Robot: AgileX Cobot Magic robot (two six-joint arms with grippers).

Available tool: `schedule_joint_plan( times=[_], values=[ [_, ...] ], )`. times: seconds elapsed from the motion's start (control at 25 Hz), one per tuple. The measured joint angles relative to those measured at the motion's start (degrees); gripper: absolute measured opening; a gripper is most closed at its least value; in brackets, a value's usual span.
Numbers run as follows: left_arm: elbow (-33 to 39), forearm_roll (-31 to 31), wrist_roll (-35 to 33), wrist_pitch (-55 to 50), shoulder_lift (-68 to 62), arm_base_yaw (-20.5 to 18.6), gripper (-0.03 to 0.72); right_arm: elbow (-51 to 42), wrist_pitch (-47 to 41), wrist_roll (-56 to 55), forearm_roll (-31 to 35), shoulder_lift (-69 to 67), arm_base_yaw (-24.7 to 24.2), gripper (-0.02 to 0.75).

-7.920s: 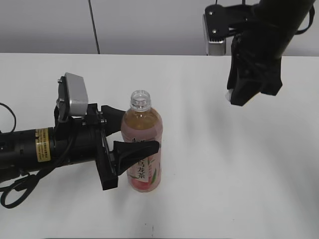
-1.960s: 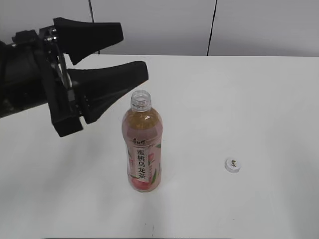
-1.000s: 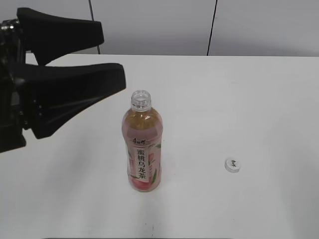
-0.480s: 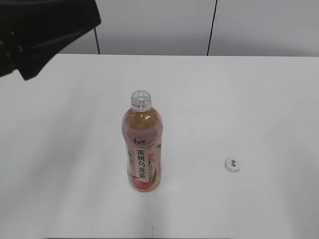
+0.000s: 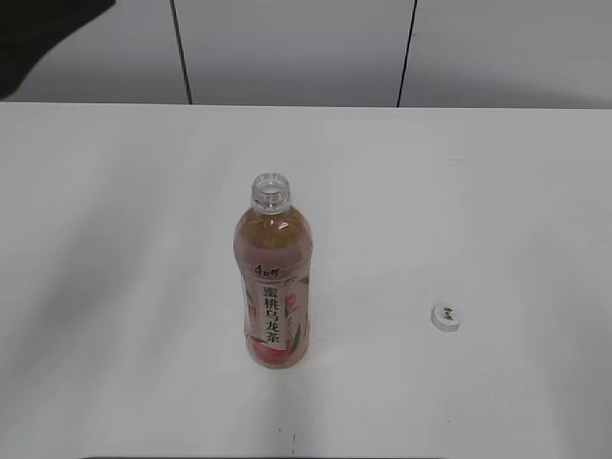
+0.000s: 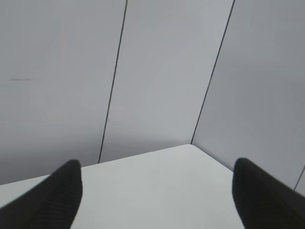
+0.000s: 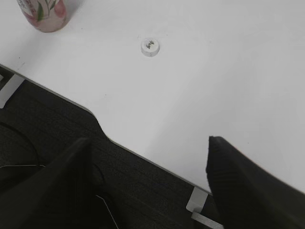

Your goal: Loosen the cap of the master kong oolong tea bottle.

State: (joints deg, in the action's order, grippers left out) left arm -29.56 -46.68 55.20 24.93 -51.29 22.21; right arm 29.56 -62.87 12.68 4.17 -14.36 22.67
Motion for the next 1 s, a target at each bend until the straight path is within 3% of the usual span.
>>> schedule_joint_plan(
  times=[0.32, 0.84, 1.0],
  values=[
    [0.1, 11.8, -11.4, -11.1, 5.0, 0.0, 0.577, 0.0, 0.0, 0.0, 0.0, 0.1, 0.0, 0.566],
    [0.1, 44.6, -42.4, -33.3, 12.6, 0.0, 0.570, 0.0, 0.0, 0.0, 0.0, 0.1, 0.0, 0.566],
    [0.1, 51.9, -50.2, -40.0, 15.8, 0.0, 0.570, 0.0, 0.0, 0.0, 0.0, 0.1, 0.0, 0.566]
  ],
)
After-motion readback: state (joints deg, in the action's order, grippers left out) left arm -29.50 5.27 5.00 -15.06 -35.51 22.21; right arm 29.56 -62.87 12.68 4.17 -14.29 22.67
